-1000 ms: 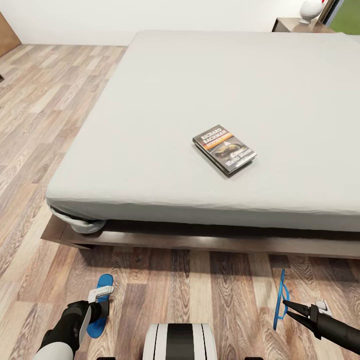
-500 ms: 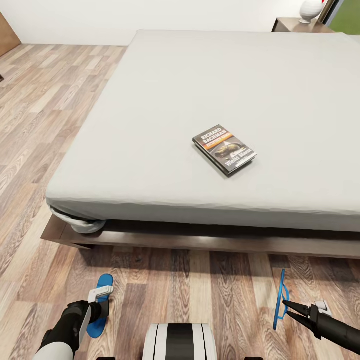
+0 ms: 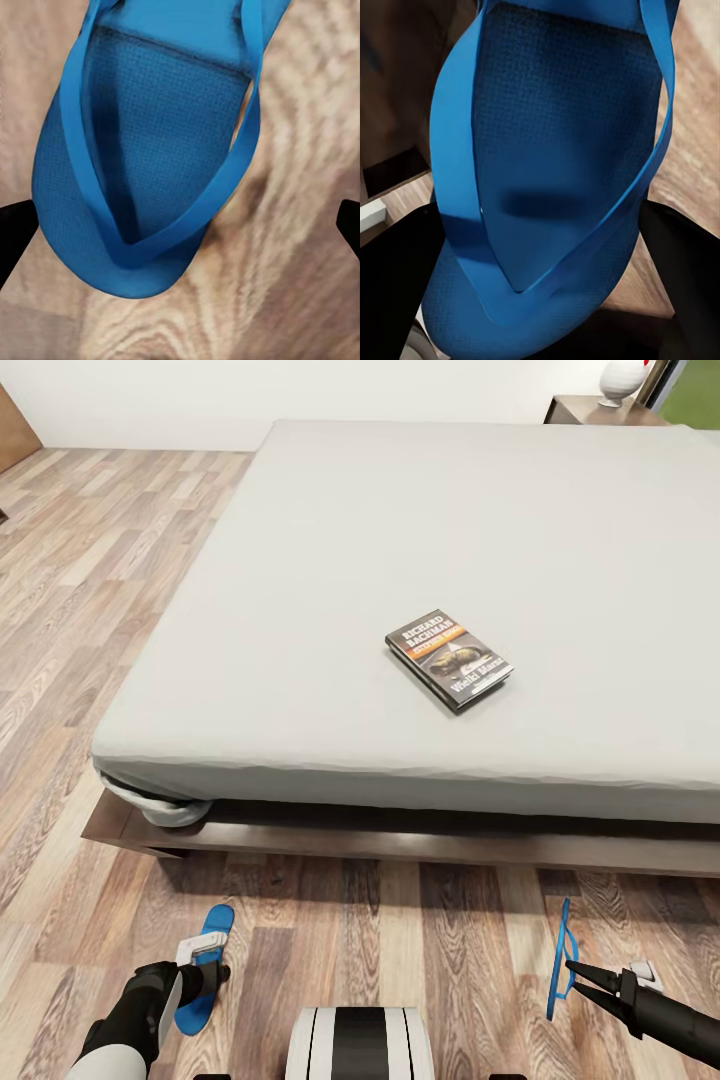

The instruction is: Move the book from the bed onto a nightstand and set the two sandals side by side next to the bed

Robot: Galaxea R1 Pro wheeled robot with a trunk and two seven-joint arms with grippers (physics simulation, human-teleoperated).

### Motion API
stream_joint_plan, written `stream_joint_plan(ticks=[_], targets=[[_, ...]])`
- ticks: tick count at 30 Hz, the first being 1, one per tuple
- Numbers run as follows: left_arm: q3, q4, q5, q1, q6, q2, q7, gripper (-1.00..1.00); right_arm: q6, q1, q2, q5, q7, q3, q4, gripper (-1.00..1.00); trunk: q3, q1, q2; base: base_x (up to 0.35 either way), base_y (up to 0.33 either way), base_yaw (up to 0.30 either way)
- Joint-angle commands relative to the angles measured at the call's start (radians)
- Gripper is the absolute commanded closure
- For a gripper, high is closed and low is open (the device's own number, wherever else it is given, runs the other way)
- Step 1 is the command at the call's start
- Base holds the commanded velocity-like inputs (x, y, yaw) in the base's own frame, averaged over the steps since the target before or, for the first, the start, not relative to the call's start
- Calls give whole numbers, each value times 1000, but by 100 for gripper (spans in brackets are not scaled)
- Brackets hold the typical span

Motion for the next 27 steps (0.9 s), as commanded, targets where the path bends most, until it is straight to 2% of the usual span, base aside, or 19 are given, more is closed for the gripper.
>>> stream_joint_plan(ticks=[1,18,23,25,27], targets=[[8,-2,-11,-1,4,-1,-9,-100,6,0,0,-4,1,0,0,100,3,-1,0,0,0,0],[8,-2,-11,-1,5,-1,-10,-100,6,0,0,-4,1,0,1,100,69,-8,4,0,0,0],[8,-6,-10,-1,7,1,-16,-100,5,0,0,-4,-3,0,1,100,69,-8,4,0,0,0],[9,-28,-8,-1,8,12,-54,-100,5,0,0,-4,-2,0,1,100,69,-8,4,0,0,0],[10,-46,-6,-1,10,30,-140,-100,5,0,0,-4,-3,0,1,100,69,-8,4,0,0,0]])
